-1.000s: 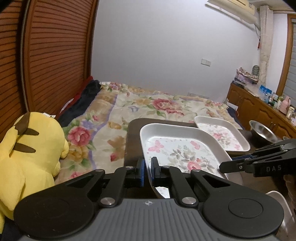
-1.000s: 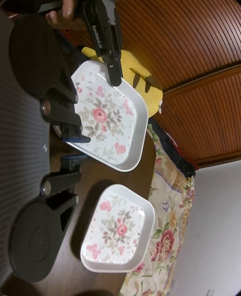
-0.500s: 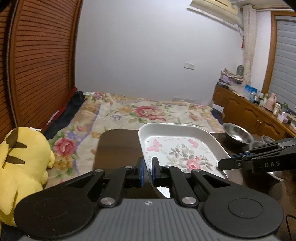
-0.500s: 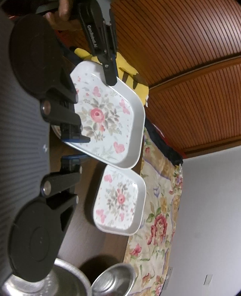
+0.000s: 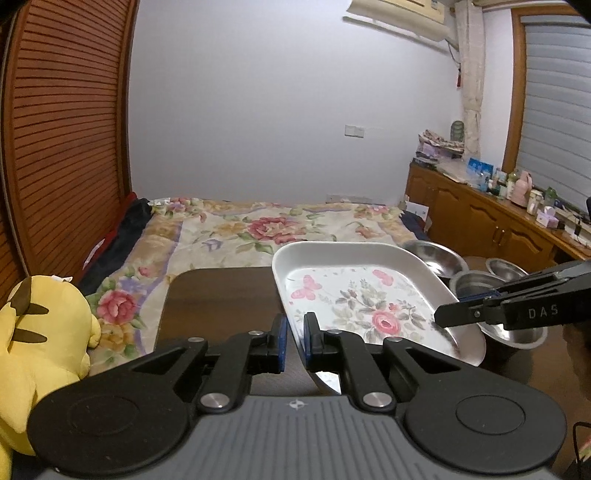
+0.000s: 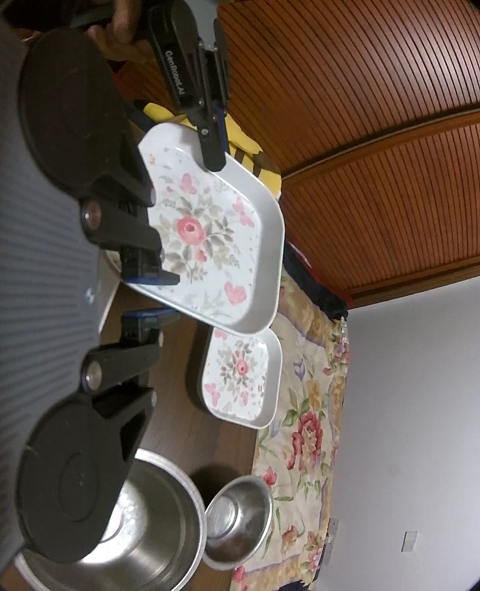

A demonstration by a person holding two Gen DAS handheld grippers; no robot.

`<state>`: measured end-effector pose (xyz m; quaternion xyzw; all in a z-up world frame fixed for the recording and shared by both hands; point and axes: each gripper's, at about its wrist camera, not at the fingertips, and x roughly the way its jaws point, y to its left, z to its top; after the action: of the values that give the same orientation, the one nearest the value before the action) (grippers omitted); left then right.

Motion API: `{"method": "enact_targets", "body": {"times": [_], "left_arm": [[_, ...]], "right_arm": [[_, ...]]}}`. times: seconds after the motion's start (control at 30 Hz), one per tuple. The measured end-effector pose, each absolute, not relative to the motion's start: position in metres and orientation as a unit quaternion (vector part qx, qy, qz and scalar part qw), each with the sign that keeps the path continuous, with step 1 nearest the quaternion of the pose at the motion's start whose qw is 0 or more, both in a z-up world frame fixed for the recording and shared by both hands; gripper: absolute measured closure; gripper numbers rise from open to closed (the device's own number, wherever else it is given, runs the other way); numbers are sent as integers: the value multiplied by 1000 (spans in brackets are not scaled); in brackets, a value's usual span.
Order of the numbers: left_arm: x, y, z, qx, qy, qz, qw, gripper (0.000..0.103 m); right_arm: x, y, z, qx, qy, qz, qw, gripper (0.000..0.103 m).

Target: Organize plates and bowls

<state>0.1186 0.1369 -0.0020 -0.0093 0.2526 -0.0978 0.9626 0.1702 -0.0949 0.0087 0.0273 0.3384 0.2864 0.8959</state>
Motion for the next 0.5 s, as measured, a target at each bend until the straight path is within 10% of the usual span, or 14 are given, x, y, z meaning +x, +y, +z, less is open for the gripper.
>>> {"method": "enact_targets", "body": {"times": [0.5], "left_arm": [[88, 122, -16, -20, 274, -107, 956, 92]], "right_arm": [[136, -116, -5, 36, 344, 288, 893, 88]]}}
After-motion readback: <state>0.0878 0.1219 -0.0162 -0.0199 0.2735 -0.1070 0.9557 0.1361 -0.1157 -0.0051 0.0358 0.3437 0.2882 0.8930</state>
